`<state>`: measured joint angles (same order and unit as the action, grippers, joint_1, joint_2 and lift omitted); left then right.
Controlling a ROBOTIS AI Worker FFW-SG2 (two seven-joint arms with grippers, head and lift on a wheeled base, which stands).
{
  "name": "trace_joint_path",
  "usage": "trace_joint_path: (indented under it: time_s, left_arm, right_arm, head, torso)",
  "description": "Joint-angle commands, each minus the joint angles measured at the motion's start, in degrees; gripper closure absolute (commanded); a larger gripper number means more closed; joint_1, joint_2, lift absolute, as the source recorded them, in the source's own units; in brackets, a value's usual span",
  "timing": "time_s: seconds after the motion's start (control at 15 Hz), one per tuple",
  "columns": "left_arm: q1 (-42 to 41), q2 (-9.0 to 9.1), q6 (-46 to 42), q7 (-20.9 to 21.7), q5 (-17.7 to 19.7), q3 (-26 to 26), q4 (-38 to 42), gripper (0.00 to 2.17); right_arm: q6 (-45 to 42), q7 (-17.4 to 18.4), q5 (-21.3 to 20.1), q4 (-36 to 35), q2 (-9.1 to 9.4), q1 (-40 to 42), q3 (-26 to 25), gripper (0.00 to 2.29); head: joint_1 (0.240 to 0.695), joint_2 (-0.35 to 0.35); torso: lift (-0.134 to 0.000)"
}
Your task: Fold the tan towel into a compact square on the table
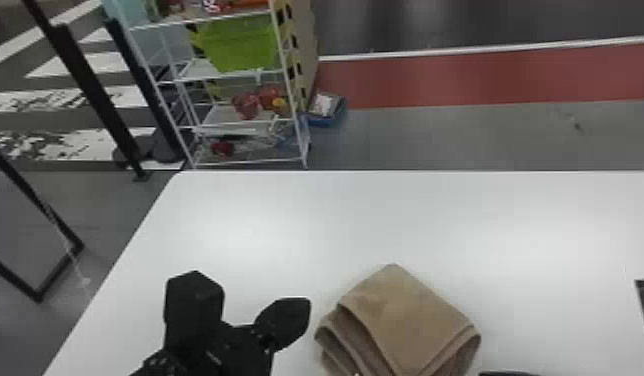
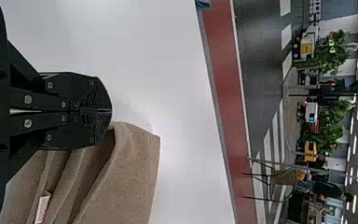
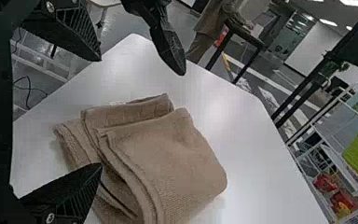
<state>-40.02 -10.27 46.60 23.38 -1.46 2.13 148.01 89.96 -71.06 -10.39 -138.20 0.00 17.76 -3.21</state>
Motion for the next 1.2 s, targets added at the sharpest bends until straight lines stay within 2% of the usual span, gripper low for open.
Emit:
trace_joint_path:
  time_s: [0.0, 0.07, 0.13, 0.2, 0.27, 0.33, 0.6, 1.0, 1.13]
  left_arm:
    - [1.26, 0.07, 0.12, 0.09, 0.66, -0.2, -0.8, 1.87]
    - [1.61, 0.16, 0.12, 0.09, 0.75, -0.46, -1.06, 1.87]
    - [1.96, 0.07, 0.12, 0.09, 1.02, -0.46, -1.15, 1.87]
    - [2.05, 0.16, 0.3, 0.18, 1.19, -0.46, -1.23, 1.87]
    - [2.13, 0.16, 0.47, 0.18, 1.19, -0.38, -1.32, 1.87]
    - [2.13, 0.07, 0.47, 0.26, 1.63, -0.03, -1.59, 1.87]
    - [1.96, 0.16, -0.41, 0.53, 3.56, 1.82, -3.26, 1.88]
    - [2.31, 0.25, -1.81, 0.53, 4.71, 2.61, -5.45, 1.88]
    - [2.4, 0.25, -2.52, 0.53, 4.88, 2.79, -5.8, 1.88]
  right_arm:
    - [0.12, 0.39, -0.68, 2.41, 0.05, 1.22, -1.72, 0.22]
    - [0.12, 0.39, -0.77, 3.2, 0.05, 1.4, -2.24, 0.37]
    - [0.12, 0.48, -1.3, 3.55, 0.05, 1.66, -2.24, 0.63]
    - [0.12, 0.83, -1.39, 3.46, 0.05, 2.02, -2.24, 1.02]
    - [0.12, 1.71, -1.47, 3.46, 0.05, 2.28, -2.51, 1.56]
    - [0.12, 3.47, -1.83, 3.9, 0.05, 2.81, -2.51, 1.86]
    - [-9.32, 6.54, 0.99, 10.14, 0.05, 1.4, -3.39, 1.87]
    - [-9.84, 11.29, 1.16, 12.86, 0.05, -2.91, -0.92, 1.87]
    - [-13.18, 13.93, 0.81, 14.45, 0.05, -3.96, -0.05, 1.87]
  head:
    - [0.695, 0.192]
    - [0.695, 0.171]
    - [0.695, 0.161]
    - [0.695, 0.149]
    - [0.695, 0.142]
    - [0.695, 0.13]
    - [0.695, 0.113]
    - [0.695, 0.128]
    - [0.695, 0.133]
  torso:
    - [-0.123]
    - [-0.123]
    - [-0.123]
    - [-0.123]
    - [-0.123]
    - [-0.123]
    - [-0.123]
    - [-0.123]
    - [-0.123]
